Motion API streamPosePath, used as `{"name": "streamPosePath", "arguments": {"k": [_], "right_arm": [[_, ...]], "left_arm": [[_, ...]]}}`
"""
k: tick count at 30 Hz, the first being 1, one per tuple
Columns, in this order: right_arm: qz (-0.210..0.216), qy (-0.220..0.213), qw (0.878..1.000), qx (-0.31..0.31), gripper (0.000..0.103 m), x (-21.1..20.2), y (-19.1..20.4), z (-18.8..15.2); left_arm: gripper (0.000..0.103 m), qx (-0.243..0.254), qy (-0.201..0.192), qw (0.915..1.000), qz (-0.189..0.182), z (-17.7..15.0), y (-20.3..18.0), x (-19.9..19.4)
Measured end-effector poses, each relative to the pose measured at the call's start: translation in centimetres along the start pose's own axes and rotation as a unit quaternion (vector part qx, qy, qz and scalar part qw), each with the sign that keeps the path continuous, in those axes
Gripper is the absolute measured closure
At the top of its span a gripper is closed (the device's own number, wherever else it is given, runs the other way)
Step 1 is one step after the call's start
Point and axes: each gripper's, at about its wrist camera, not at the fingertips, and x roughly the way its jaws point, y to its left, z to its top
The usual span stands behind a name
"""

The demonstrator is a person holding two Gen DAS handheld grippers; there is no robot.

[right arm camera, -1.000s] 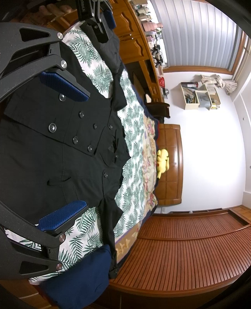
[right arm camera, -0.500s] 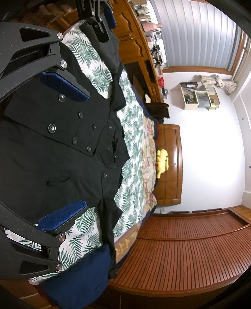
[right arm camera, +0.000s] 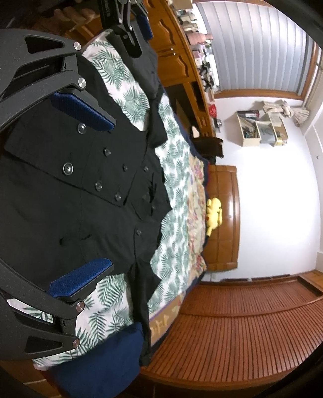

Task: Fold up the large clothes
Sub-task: 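Move the left tool to the coat sleeve cuff and grasp it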

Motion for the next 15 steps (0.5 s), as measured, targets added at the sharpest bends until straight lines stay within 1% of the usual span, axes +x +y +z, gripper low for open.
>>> {"name": "streamPosePath", "arguments": {"k": [5, 11, 15], "right_arm": [[0.004, 0.011, 1.000, -0.005, 0.000, 2.1, 0.1, 0.1], [0.006, 0.032, 0.999, -0.026, 0.000, 6.5, 0.3, -1.0], [0.023, 0.044, 0.998, -0.032, 0.000, 9.5, 0.6, -1.4]], "left_arm": [[0.000, 0.006, 0.007, 0.9999, 0.006, 0.0, 1.1, 1.7], [0.000, 0.005, 0.024, 0.9996, 0.015, -0.1, 3.2, 4.8], [0.000, 0.006, 0.035, 0.9991, 0.024, 0.0, 4.8, 7.2]]}}
